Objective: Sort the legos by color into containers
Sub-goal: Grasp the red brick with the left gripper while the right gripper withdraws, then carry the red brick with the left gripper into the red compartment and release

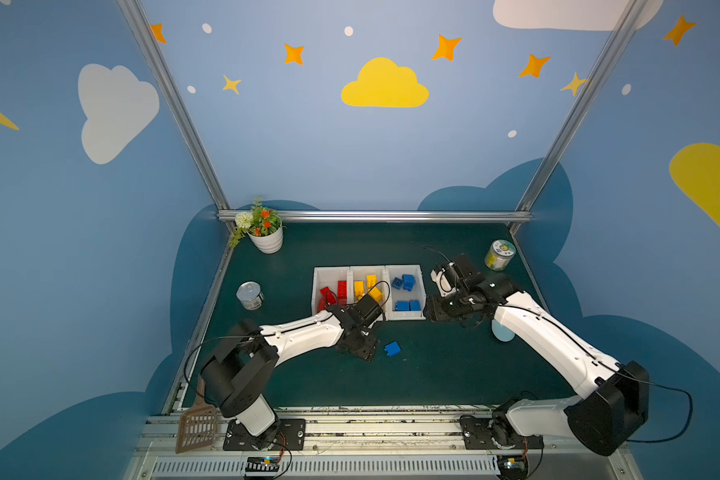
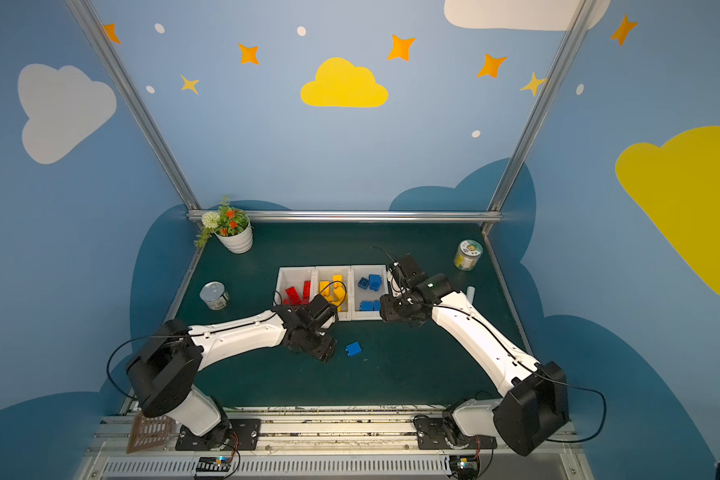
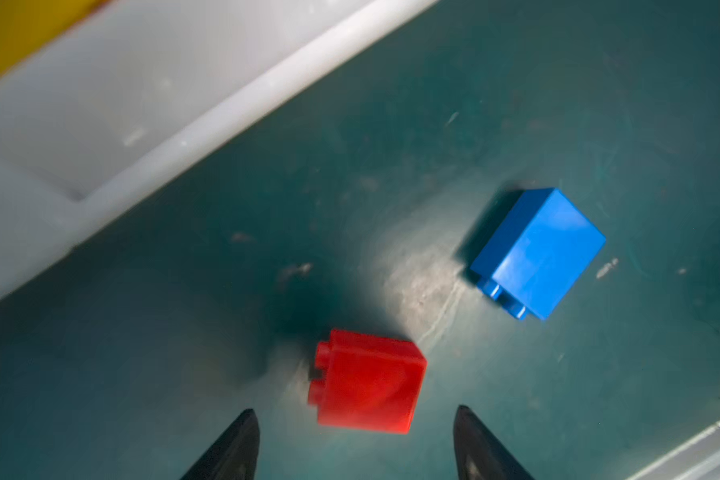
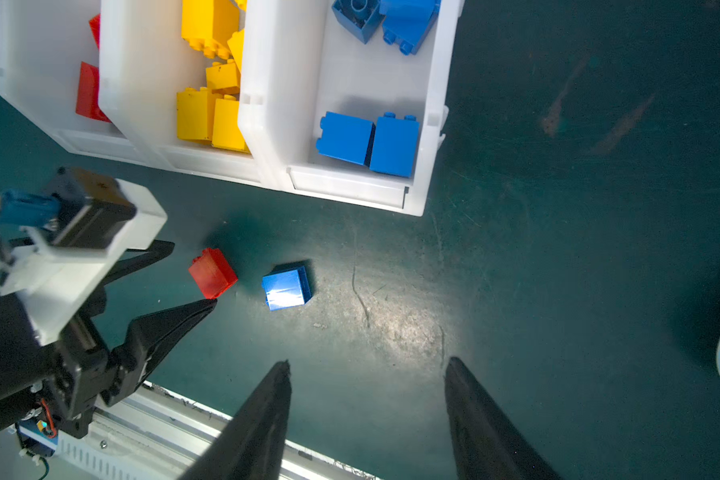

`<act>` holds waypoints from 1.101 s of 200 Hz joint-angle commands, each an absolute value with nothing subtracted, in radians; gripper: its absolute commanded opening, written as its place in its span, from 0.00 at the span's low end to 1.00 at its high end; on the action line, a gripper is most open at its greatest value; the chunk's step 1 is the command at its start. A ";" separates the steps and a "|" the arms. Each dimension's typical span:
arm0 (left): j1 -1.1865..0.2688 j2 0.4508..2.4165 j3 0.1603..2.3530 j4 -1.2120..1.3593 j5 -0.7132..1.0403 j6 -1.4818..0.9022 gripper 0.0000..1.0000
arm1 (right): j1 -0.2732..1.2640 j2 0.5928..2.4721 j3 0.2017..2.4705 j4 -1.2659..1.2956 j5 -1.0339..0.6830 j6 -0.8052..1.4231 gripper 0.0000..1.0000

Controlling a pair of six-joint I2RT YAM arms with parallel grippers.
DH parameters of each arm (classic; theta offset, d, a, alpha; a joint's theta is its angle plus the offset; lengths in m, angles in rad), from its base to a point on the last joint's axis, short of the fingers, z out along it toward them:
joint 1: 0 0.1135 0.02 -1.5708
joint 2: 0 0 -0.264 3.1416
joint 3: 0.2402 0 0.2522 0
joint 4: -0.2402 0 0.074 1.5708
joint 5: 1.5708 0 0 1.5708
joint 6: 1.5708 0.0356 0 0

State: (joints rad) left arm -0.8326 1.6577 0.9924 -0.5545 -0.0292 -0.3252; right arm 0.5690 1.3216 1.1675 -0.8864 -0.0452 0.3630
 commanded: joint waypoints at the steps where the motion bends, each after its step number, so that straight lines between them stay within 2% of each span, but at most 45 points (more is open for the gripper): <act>1: -0.848 1.699 1.024 -0.593 -0.040 -0.287 0.71 | 0.563 1.286 1.151 -0.873 -0.022 0.363 0.60; 43: -0.859 1.777 1.077 -0.634 -0.081 -0.293 0.62 | 0.558 1.258 1.127 -0.879 -0.008 0.357 0.60; 103: -0.870 1.802 1.075 -0.631 -0.103 -0.300 0.39 | 0.558 1.236 1.100 -0.878 0.000 0.368 0.59; 138: -0.870 1.773 1.084 -0.648 -0.120 -0.308 0.37 | 0.556 1.232 1.101 -0.882 0.000 0.364 0.59; 169: -0.842 1.673 1.120 -0.685 -0.145 -0.301 0.37 | 0.556 1.228 1.104 -0.888 0.001 0.360 0.59; 220: -0.631 1.503 1.183 -0.661 -0.190 -0.256 0.38 | 0.554 1.214 1.103 -0.888 0.000 0.359 0.58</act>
